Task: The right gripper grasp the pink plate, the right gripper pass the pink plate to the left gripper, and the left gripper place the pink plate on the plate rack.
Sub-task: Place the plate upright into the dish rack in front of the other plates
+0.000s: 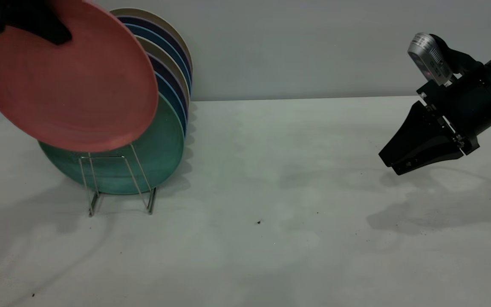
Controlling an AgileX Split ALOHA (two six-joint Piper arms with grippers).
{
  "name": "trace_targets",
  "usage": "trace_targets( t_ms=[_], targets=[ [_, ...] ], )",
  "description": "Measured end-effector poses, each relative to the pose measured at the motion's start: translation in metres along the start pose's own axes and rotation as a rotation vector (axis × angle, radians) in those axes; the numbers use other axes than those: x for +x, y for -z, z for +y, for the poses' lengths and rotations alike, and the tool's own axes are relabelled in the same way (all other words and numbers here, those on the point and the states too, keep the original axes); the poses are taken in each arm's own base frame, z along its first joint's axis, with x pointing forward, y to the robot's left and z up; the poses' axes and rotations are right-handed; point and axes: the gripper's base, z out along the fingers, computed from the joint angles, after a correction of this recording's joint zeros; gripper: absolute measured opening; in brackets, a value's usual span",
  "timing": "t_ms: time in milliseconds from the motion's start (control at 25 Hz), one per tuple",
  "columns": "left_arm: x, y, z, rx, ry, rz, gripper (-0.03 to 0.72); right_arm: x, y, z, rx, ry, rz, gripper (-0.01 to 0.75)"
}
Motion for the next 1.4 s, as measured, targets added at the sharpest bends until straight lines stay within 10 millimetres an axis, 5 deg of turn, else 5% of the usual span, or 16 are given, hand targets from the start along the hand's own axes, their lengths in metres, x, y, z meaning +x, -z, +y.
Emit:
trace_targets(
  t_ms=[520, 920, 1400],
  targets=[
    [0.012, -0.034, -0.005, 0.092, 0.037, 0.005, 0.138, 0.0, 0.0, 0.0, 0.0, 0.0, 0.001, 0.29],
    [0.013, -0.04, -0.004, 0.104, 0.121, -0.005, 0.142, 0.0, 0.0, 0.0, 0.0, 0.0, 0.001, 0.29],
    [0.013, -0.04, -0.007, 0.137, 0.14, -0.008, 0.35, 0.0, 0.0, 0.0, 0.0, 0.0, 0.001, 0.29]
  ],
)
